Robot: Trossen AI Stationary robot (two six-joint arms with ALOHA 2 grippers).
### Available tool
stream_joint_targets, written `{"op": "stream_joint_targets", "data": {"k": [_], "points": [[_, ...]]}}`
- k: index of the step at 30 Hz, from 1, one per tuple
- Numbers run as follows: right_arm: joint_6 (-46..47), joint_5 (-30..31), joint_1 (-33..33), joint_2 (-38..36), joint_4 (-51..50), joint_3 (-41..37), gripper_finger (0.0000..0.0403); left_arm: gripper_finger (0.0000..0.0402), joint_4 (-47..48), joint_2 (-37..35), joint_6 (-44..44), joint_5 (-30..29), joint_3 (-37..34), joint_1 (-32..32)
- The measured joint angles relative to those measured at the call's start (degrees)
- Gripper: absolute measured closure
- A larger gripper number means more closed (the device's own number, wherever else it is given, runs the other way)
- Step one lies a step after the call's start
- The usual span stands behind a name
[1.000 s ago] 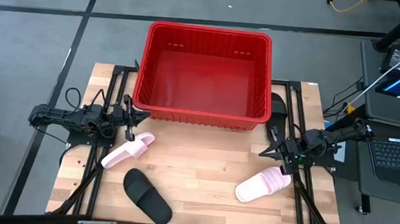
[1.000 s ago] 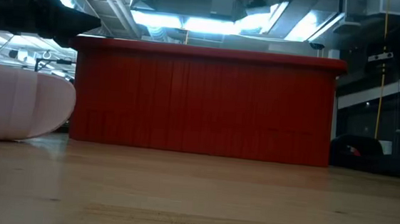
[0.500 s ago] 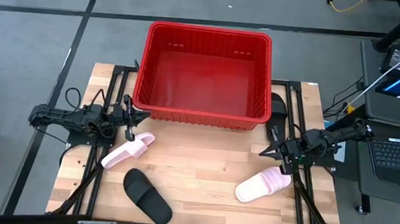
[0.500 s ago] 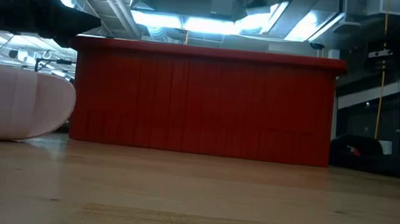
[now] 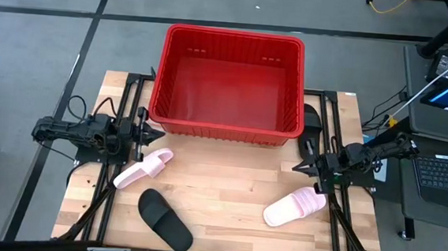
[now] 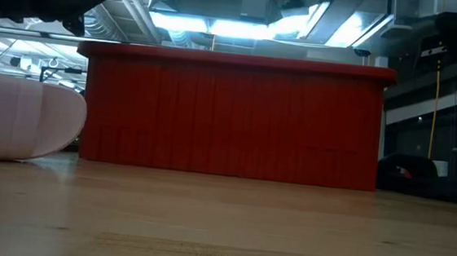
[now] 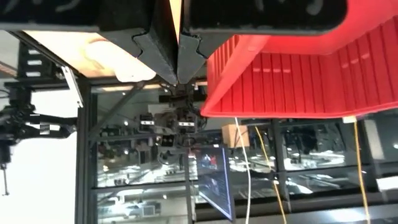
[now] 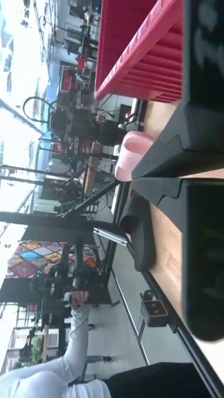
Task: Pick and place slides into bin
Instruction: Put the left pink slide into the bin
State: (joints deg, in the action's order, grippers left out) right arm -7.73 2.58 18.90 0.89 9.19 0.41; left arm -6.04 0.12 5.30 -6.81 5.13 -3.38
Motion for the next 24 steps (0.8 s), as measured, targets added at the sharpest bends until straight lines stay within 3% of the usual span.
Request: {"op": "stream_joint_targets", "data": {"k": [8,14,24], "points": [[3.8,3.4,0.0,0.0,1.0,0.0,0.0397,0.0396,5.0,0.0,-0.1,1.1,2.7,0.0],[4.5,3.5,0.0,0.0,1.0,0.0,0.0397,0.0395,5.8,0.0,-0.1,5.7,4.3,0.0],[11.8,6.1,-0.2,0.2,1.4,0.7,0.0397,0.0395,9.6,0.0,-4.0,5.0,5.1,0.0]]}}
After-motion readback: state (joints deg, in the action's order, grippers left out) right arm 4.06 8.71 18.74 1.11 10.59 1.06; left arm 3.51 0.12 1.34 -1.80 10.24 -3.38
